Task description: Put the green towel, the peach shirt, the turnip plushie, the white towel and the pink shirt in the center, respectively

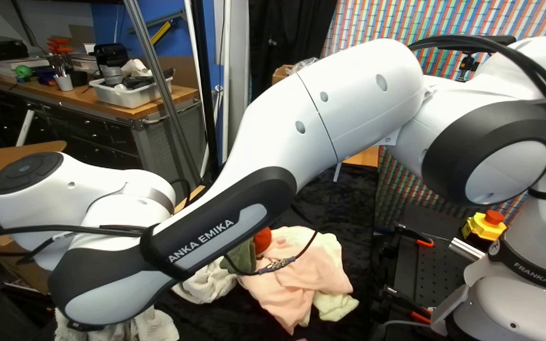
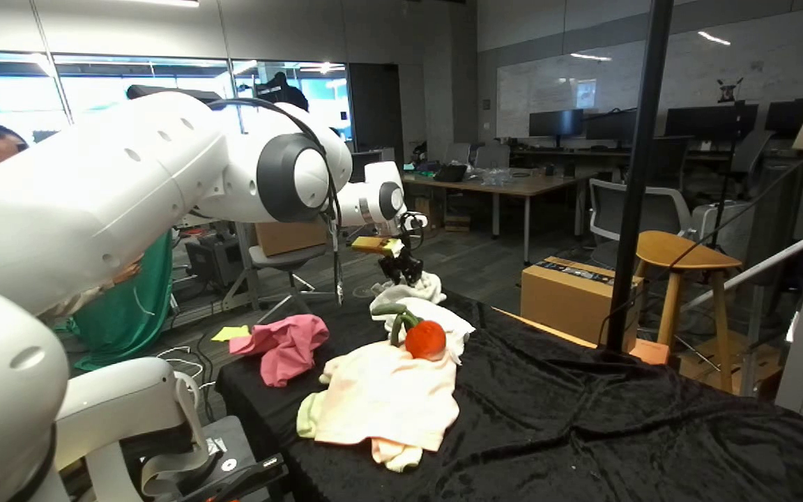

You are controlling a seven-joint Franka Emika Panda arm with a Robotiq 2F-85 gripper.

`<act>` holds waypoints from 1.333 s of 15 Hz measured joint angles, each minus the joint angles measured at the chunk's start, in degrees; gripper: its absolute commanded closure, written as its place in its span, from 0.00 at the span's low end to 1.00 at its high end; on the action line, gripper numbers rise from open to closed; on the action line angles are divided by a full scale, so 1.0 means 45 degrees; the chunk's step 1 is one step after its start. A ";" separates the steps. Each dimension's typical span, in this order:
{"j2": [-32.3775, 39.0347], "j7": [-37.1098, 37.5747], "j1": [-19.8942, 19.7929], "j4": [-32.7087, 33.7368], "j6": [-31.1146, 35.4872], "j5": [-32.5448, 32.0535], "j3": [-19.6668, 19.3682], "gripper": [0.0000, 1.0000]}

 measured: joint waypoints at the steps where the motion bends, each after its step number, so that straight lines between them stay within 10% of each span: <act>1: 0.0000 0.0000 -0.0010 0.0029 -0.0067 0.0006 0.0007 0.86; 12: -0.0697 0.0166 0.0305 0.0248 -0.2503 -0.1006 -0.0723 0.88; 20: -0.4276 0.1907 0.1174 -0.2146 -0.3030 -0.2541 -0.2090 0.88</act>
